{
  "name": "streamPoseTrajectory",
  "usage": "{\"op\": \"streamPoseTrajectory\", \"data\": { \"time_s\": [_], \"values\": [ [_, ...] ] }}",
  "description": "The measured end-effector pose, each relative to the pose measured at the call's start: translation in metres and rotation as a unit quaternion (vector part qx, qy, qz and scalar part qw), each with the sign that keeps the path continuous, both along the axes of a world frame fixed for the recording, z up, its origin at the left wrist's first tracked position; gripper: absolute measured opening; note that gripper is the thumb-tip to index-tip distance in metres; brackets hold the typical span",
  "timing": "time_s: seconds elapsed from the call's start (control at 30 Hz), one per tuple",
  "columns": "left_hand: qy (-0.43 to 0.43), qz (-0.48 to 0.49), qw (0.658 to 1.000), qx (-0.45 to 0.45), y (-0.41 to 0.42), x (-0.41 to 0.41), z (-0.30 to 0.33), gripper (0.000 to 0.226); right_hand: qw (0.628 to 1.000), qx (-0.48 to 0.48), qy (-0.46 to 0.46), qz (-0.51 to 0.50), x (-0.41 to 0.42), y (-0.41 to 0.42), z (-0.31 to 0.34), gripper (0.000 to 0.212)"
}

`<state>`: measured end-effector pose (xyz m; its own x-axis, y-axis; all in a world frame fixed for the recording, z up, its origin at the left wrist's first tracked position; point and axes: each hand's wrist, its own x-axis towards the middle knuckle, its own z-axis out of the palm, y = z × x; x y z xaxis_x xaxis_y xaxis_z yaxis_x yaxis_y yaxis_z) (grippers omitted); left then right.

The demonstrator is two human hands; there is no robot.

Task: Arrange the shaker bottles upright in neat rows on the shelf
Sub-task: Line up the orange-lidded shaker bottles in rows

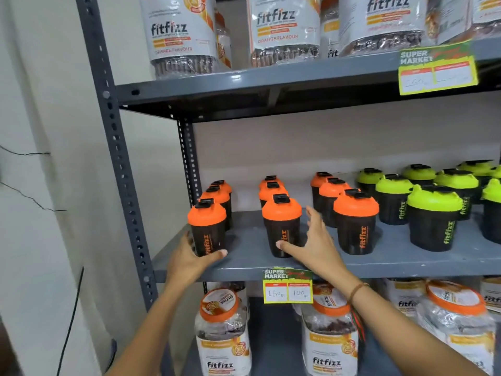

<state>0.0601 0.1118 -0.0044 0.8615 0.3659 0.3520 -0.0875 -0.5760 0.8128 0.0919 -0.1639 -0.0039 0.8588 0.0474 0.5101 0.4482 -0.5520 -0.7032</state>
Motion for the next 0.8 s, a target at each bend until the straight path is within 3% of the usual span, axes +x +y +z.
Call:
{"op": "streamPoseTrajectory", "data": {
  "time_s": [0.13,0.3,0.4,0.8],
  "values": [
    [0.045,-0.021,0.999,-0.002,0.011,0.007,0.000,0.103,0.995,0.011,0.089,0.034,0.018,0.001,0.001,0.123],
    [0.055,-0.028,0.998,-0.034,0.018,0.014,-0.005,0.080,0.996,-0.001,0.086,0.035,0.026,0.002,0.002,0.082],
    [0.050,-0.028,0.998,-0.033,0.020,0.017,-0.007,0.080,0.995,-0.001,0.079,0.054,0.026,0.006,0.002,0.073],
    [0.056,-0.034,0.997,-0.048,0.020,0.020,-0.007,0.081,0.995,-0.016,0.077,0.058,0.025,0.010,0.000,0.090]
  ]
}}
